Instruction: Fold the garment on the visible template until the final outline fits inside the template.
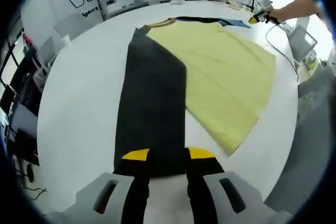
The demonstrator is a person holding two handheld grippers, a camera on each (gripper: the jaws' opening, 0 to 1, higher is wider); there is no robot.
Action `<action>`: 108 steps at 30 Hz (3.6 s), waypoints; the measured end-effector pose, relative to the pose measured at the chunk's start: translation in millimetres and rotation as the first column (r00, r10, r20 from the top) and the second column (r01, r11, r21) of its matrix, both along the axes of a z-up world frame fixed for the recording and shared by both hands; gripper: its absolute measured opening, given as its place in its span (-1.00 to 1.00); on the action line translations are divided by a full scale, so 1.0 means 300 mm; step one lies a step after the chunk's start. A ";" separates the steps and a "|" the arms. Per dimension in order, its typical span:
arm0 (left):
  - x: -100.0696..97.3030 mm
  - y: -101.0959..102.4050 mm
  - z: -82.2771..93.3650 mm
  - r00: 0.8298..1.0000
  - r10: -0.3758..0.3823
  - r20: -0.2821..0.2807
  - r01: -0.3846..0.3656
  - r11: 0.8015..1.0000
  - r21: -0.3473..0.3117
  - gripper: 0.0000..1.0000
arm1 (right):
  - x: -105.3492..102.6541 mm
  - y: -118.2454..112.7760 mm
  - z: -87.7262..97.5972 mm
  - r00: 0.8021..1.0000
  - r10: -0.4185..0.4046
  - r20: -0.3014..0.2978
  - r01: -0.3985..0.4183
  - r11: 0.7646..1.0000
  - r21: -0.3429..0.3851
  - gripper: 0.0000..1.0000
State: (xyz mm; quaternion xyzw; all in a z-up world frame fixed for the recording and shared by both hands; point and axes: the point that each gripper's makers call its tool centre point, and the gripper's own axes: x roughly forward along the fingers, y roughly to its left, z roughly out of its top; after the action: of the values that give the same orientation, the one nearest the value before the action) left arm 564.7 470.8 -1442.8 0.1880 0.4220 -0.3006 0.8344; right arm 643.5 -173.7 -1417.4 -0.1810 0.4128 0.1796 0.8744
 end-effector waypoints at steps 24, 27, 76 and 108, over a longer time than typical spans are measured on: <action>0.003 -0.005 -0.001 1.000 0.002 0.000 -0.002 1.000 0.007 -0.50 | -0.005 -0.008 -0.078 0.990 0.114 -0.079 -0.119 0.991 -0.060 -0.89; 0.001 -0.010 -0.001 1.000 -0.002 0.000 0.002 1.000 0.007 -0.50 | -0.002 -0.022 -0.077 0.991 0.104 -0.084 -0.110 0.991 -0.070 -0.96; 0.056 -0.225 0.180 0.985 -0.065 0.158 0.096 0.975 -0.198 -0.15 | 0.208 -0.077 0.327 0.966 -0.229 0.120 0.186 0.939 0.289 -1.00; 0.075 -0.305 0.220 0.971 -0.128 0.201 0.164 0.971 -0.174 0.16 | 0.243 -0.280 0.084 0.892 -0.433 -0.131 0.449 0.883 0.139 -1.00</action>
State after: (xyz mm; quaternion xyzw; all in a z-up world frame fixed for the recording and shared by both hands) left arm 587.3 379.2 -1376.7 0.1662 0.2957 -0.3812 0.8600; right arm 716.3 -257.7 -1392.2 -0.0003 0.4684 0.0180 0.8833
